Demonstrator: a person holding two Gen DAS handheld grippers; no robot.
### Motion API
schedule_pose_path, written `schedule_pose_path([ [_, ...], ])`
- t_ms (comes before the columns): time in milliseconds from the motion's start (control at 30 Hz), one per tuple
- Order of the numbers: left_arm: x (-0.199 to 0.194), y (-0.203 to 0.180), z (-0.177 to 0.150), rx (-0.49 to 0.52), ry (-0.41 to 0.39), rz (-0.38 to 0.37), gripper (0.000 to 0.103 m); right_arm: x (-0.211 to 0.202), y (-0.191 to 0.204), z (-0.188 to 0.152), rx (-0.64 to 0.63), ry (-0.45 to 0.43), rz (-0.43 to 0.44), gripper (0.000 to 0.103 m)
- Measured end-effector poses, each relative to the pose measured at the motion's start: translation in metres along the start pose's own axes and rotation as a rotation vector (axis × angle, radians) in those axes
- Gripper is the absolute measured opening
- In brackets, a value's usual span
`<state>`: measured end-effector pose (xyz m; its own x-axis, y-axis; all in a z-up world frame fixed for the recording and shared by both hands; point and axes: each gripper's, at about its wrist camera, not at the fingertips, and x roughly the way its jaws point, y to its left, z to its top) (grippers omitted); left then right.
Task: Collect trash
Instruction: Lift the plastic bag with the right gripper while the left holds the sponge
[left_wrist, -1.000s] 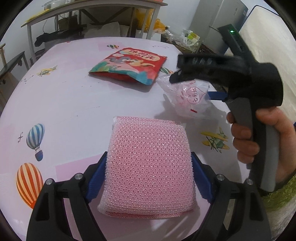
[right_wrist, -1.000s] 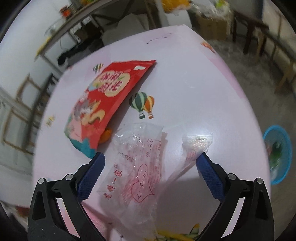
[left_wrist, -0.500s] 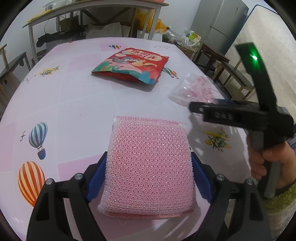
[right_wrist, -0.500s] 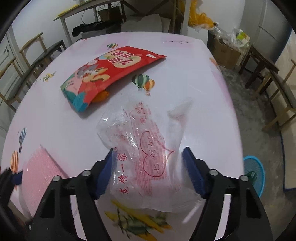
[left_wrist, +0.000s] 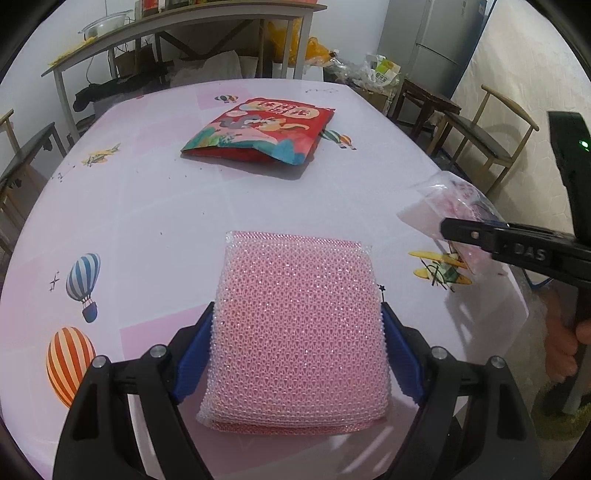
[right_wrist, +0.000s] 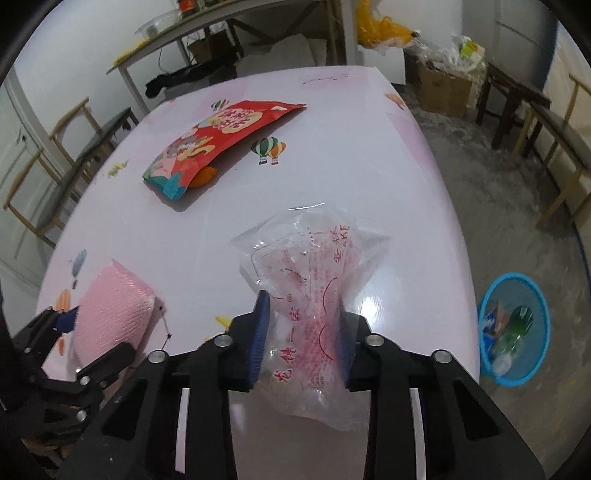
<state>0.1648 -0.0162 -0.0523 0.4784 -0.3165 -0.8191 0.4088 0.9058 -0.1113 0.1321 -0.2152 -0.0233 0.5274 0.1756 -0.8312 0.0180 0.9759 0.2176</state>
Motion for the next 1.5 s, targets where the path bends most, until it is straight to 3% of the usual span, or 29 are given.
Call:
schedule_pose_path([
  [433, -0.005, -0.004, 0.002, 0.002, -0.014, 0.008, 0.079, -0.01, -0.005, -0.012, 0.067, -0.01, 0.111, 0.025],
  [900, -0.019, -0.014, 0.003, 0.018, -0.062, 0.029, 0.079, -0.024, -0.004, -0.014, 0.069, -0.035, 0.137, 0.025],
  [1500, -0.02, -0.011, 0.003, 0.013, -0.068, 0.031, 0.079, -0.024, -0.002, -0.014, 0.071, -0.035, 0.137, 0.025],
])
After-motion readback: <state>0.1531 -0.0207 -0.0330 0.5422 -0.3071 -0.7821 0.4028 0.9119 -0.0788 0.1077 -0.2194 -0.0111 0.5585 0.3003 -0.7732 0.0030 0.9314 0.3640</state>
